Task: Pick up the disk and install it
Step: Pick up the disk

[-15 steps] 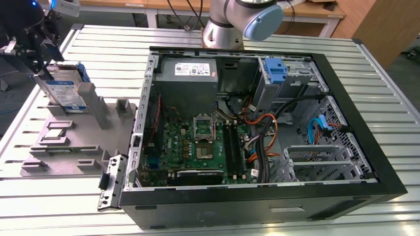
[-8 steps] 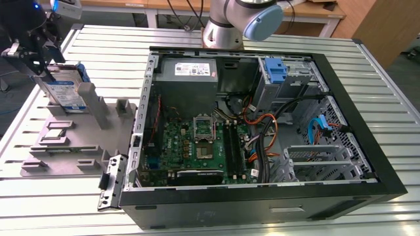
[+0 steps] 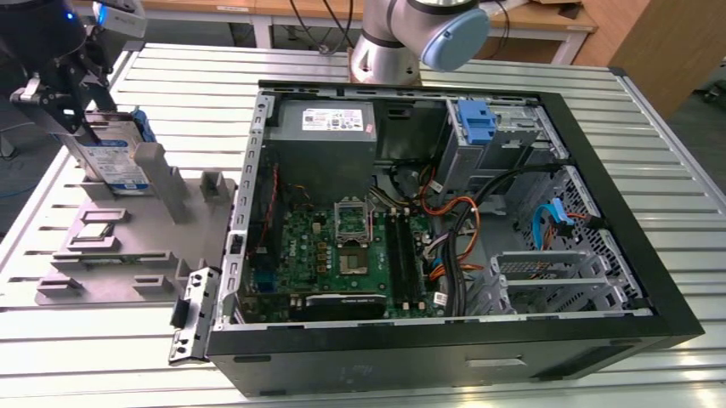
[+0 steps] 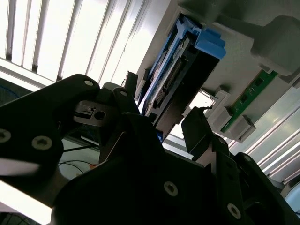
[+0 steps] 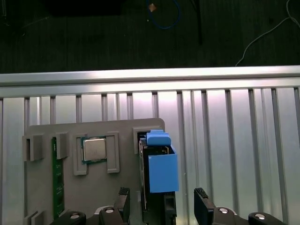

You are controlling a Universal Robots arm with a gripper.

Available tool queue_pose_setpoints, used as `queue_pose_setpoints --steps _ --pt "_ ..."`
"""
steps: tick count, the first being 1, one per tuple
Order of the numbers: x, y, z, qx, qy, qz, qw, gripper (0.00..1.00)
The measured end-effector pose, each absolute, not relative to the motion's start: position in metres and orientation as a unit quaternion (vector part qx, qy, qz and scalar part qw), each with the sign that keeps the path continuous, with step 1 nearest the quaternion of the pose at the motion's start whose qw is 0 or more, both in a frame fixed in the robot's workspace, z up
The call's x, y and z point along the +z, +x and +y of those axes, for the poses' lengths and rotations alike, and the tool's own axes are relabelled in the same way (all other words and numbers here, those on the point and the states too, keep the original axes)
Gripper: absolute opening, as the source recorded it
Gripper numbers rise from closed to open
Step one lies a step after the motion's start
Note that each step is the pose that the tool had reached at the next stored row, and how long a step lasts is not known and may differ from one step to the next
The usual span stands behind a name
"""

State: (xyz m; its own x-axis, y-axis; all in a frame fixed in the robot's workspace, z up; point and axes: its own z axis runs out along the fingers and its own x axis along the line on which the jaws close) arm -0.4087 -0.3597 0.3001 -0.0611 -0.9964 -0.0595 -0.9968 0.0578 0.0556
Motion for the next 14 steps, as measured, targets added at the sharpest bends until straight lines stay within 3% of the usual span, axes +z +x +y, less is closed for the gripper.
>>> queue_pose_setpoints --steps 14 --pt "0.2977 -0.4086 -0.3597 0.041 -0.687 0.726 0.002 0.65"
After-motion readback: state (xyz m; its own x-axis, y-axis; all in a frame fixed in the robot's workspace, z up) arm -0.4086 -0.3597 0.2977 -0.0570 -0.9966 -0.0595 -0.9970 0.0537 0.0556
